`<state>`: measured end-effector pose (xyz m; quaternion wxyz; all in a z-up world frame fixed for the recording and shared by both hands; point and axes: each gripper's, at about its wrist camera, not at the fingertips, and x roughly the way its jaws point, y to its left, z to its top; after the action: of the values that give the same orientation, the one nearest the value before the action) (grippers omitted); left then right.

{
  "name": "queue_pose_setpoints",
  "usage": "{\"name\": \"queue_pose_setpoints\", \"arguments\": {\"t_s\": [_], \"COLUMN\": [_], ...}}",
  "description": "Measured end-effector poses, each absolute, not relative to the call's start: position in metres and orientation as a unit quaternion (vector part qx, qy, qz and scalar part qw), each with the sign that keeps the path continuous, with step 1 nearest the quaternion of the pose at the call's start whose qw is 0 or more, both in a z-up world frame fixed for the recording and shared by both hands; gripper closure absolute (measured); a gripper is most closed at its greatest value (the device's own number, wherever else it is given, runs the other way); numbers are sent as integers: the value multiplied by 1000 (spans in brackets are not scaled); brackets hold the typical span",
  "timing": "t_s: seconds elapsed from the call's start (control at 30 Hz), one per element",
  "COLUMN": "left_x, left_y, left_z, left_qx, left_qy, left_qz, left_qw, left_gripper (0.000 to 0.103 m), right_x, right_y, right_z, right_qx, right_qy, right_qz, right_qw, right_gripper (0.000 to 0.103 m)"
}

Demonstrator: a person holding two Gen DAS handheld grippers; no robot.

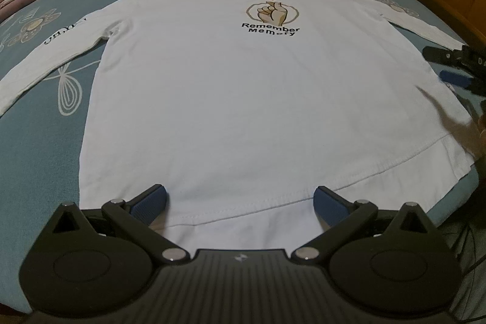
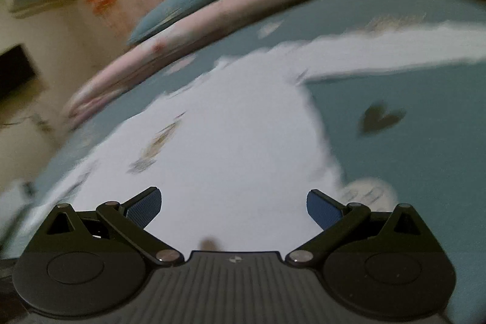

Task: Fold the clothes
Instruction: 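Move the left gripper over the 'Remember Memory' shirt hem beside the right gripper, then turn the left gripper down toward the folded white cloth strip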

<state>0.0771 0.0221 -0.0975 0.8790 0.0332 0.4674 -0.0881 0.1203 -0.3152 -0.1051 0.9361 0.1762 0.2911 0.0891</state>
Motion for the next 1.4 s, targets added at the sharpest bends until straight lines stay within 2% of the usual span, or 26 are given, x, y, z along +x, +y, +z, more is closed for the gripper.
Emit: {"name": "queue_pose_setpoints", "arguments": {"t_s": [0.2, 0.37, 0.5, 0.93, 1.1, 1.23, 1.4], "left_x": [78, 76, 75, 73, 87, 99, 105], "left_y": [22, 23, 23, 23, 36, 71, 143], "left_z": [-97, -98, -99, -98, -80, -31, 47], "left_qx": [37, 37, 37, 36, 8, -6, -40], "left_qy": [471, 463, 461, 457, 471, 429, 348], "left_qz": [-93, -92, -93, -93, -87, -62, -15], "left_qw": [876, 881, 882, 884, 878, 901, 936], "left_gripper": [1, 1, 1, 1, 1, 1, 1], "right_x": [108, 76, 61, 48, 48, 51, 69], "right_y": [-301, -252, -234, -246, -261, -284, -275], "right_z": [-100, -101, -114, -122, -105, -104, -109], "right_qx": [197, 48, -32, -20, 46, 189, 239], "right_qy": [282, 284, 321, 330, 346, 339, 347], "right_qz": [164, 147, 124, 131, 174, 261, 267], "right_qw": [925, 946, 938, 935, 921, 884, 867], "right_gripper": [0, 0, 0, 0, 0, 0, 0]}}
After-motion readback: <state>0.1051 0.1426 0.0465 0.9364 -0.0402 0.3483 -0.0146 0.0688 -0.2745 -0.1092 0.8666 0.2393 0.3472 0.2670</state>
